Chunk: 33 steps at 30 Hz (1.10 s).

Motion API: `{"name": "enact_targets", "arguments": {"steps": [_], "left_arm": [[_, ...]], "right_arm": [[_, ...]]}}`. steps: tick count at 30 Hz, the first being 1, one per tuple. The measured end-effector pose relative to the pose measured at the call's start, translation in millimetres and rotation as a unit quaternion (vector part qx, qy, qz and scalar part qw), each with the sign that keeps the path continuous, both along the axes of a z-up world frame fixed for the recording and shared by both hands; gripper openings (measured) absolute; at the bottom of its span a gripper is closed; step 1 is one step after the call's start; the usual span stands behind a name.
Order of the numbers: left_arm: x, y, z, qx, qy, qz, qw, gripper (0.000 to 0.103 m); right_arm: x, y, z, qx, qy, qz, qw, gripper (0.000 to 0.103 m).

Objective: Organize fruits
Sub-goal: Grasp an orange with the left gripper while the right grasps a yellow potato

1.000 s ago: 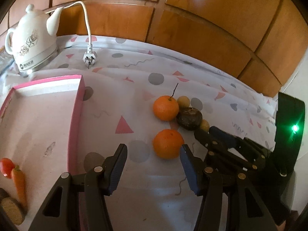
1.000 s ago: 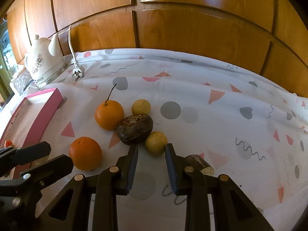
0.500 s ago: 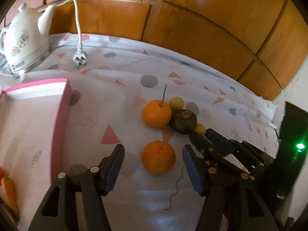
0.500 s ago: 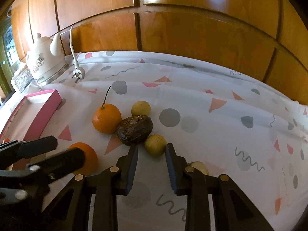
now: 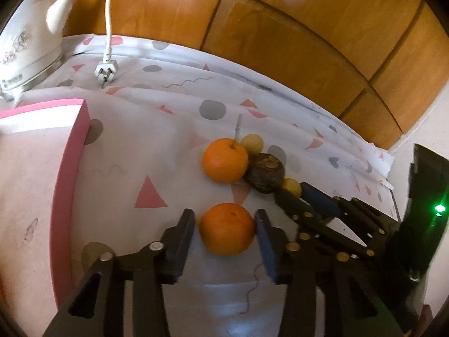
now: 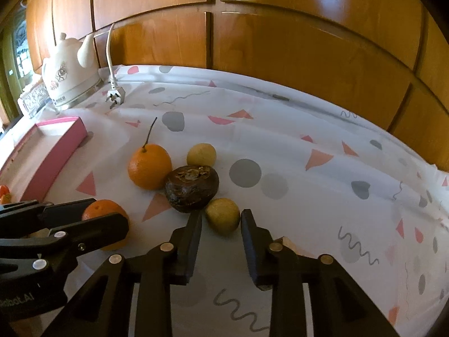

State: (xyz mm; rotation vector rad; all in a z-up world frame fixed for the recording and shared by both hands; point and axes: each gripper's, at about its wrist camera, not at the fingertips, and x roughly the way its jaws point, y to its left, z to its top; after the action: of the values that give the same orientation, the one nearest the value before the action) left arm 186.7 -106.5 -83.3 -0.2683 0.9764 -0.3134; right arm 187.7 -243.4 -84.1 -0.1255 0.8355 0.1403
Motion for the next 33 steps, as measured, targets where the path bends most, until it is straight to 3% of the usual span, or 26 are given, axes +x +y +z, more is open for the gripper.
{"name": "enact_targets", "arguments": {"steps": [3,6,21,28,33], "left_arm": [[1.1,1.1,-0.8,-0.004,-0.005,-0.003,1.0000,0.051],[0.2,0.2,0.2,-0.011,-0.001,-0.018,0.9998,0.040],[-45.5,13.8,5.0,-0.013,0.013,-0.048,0.9987,0.040],[-52.2,-1.3,1.3,0.031,-0.003,-0.067,0.9973,0.042],[-52.8,-13.8,-0.5,0.069,-0.026,-0.066,0.9952,0.041]], "right_arm": [[0.8,-2.2,0.3,0.004,-0.002,-0.004,1.000,0.027],[-0.8,-3.7,1.7,0.012,-0.002,0.000,1.000,0.026],[-52.9,-6.3,15.2,0.073,0.019,0.018,0.997,0.026],[-93.2,-15.4,2.7,0.090,0.052,0.007,0.995,0.026],[-97.8,-20.0,-2.1,0.110,0.037,-0.015,0.993,0.026]]}}
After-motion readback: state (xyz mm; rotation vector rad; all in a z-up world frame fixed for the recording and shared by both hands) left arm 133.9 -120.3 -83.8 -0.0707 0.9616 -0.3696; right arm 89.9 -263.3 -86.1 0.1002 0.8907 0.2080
